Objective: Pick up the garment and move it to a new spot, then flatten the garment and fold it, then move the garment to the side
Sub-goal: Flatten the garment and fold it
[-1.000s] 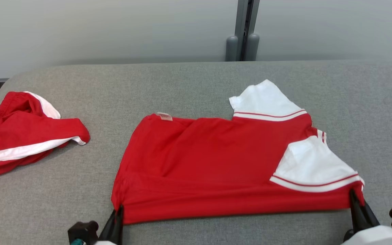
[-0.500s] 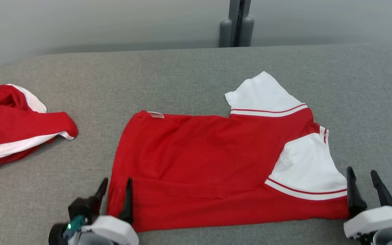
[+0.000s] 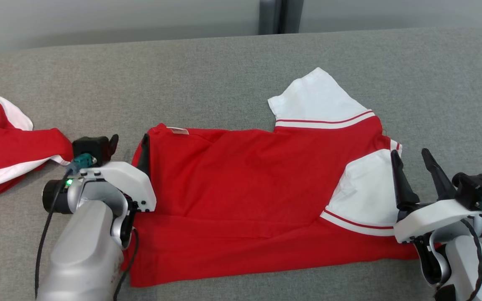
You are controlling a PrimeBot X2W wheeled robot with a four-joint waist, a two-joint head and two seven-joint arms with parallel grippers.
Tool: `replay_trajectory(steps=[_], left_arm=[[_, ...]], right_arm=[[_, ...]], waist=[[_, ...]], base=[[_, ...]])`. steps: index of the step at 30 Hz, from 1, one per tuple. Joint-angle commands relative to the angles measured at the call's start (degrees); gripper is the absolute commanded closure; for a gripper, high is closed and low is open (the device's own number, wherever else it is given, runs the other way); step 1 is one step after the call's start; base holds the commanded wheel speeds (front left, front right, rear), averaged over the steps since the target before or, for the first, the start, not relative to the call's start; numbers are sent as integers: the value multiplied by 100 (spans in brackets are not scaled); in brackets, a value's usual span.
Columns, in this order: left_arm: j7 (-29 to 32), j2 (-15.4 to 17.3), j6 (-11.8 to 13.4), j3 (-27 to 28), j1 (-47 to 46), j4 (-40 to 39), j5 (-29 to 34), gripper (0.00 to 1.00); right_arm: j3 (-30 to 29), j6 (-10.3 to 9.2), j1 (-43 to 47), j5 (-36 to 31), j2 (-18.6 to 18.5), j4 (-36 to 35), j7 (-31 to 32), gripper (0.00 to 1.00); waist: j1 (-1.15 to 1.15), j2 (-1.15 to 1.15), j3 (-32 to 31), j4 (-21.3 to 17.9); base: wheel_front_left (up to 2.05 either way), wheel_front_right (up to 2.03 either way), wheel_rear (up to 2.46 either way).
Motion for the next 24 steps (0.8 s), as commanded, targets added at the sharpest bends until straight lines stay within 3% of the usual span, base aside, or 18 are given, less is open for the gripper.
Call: replay_trajectory(steps=[1, 13, 14, 16, 17, 19, 20, 21, 24], left_arm=[[152, 77, -11, 15, -222, 163, -22, 0], [254, 198, -224, -200, -1190, 1223, 58, 0], [224, 188, -241, -224, -1218, 1288, 60, 5], [179, 142, -273, -284, -1260, 1432, 68, 25], [174, 121, -279, -299, -1281, 1499, 56, 51], [134, 106, -277, -314, -1344, 1610, 26, 64], [83, 100, -262, -318, -1356, 1655, 20, 90], [34, 93, -233, -326, -1373, 1697, 23, 100], [-185, 86, -165, -301, -1484, 1746, -1, 100]], right_arm=[[73, 0, -96, -23, -18, 7, 1, 0], [429, 0, -461, 146, -56, -43, 1, 0], [443, 0, -465, 153, -62, -42, 1, 0], [449, 0, -503, 169, -89, -29, 1, 0], [450, 0, -528, 169, -98, -23, 1, 0], [450, 0, -569, 153, -116, -14, 2, 0], [457, 0, -583, 141, -122, -10, 1, 0], [460, 0, -605, 134, -127, -16, 2, 0], [504, 0, -739, 152, -172, 7, 1, 0]], waist=[[0, 0, 88, -73], [0, 0, 523, -306], [0, 0, 534, -317], [0, 0, 548, -332], [0, 0, 554, -335], [0, 0, 568, -340], [0, 0, 574, -340], [0, 0, 581, -336], [0, 0, 607, -293]], base=[[0, 0, 0], [0, 0, 0], [0, 0, 0], [0, 0, 0], [0, 0, 0], [0, 0, 0], [0, 0, 0], [0, 0, 0], [0, 0, 0]])
